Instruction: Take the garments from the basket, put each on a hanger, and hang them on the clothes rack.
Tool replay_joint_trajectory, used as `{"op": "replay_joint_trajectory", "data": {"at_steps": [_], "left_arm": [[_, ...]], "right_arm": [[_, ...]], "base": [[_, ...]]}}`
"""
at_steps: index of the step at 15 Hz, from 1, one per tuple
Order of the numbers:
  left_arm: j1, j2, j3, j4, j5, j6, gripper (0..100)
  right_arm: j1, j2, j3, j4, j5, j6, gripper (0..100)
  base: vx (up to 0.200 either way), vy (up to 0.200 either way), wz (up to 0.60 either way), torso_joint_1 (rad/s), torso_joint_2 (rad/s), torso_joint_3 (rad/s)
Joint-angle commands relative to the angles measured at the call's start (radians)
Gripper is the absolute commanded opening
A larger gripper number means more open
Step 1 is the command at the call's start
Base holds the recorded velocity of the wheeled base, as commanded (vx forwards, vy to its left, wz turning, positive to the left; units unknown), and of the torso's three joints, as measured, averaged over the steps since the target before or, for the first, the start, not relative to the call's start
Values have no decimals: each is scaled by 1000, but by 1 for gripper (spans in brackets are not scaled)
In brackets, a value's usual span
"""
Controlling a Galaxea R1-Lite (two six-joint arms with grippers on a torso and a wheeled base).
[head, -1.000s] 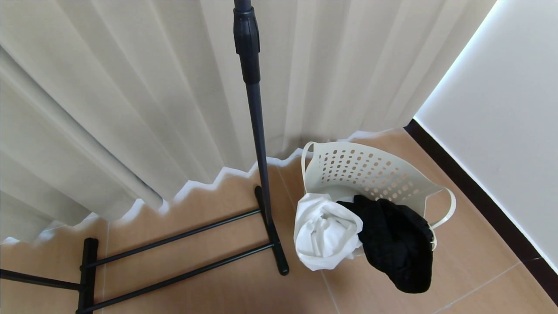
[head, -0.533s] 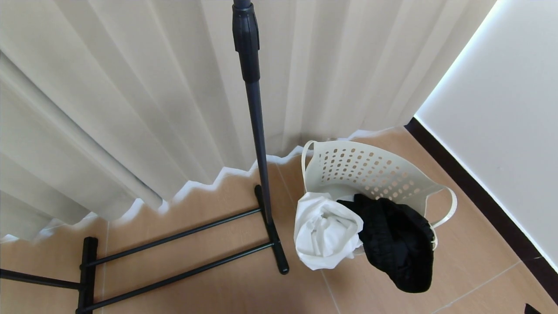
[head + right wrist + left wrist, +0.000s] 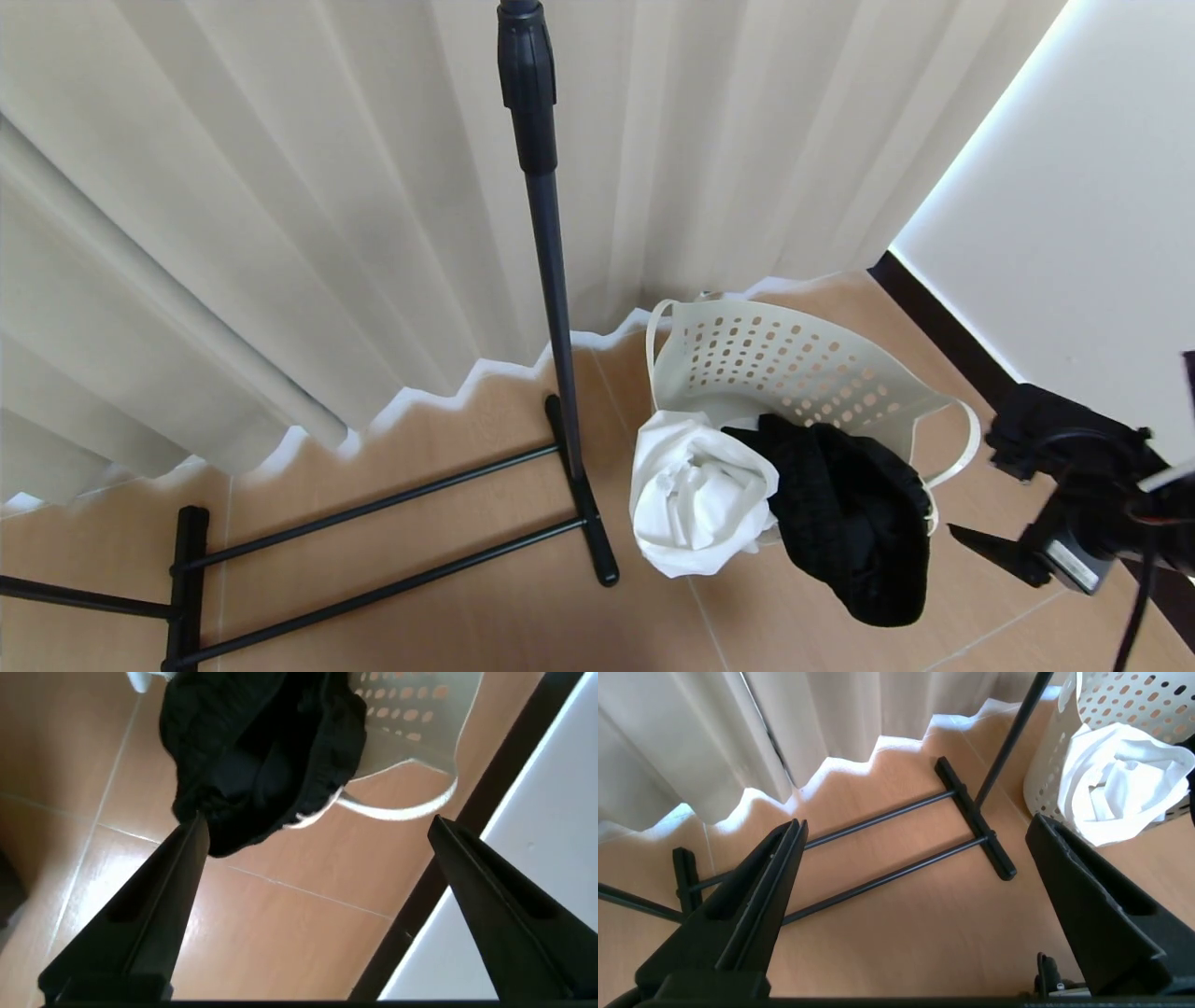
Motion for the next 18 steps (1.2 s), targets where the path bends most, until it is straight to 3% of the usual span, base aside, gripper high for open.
{"op": "replay_joint_trajectory", "data": {"at_steps": [1, 4, 9, 18], "left_arm": [[0, 0, 0, 0, 0, 0, 100], [0, 0, 0, 0, 0, 0, 100], [-1, 0, 0, 0, 0, 0, 100], [0, 0, 0, 0, 0, 0, 100]], "right_arm": [[25, 346, -168, -49, -63, -32, 100], [5, 484, -245, -132, -68, -34, 100], [-19, 646, -411, -134, -126, -32, 100], [-30, 825, -612, -135, -118, 3, 100]], "base": [[0, 0, 0, 0, 0, 0], [0, 0, 0, 0, 0, 0], [0, 0, 0, 0, 0, 0], [0, 0, 0, 0, 0, 0]]}}
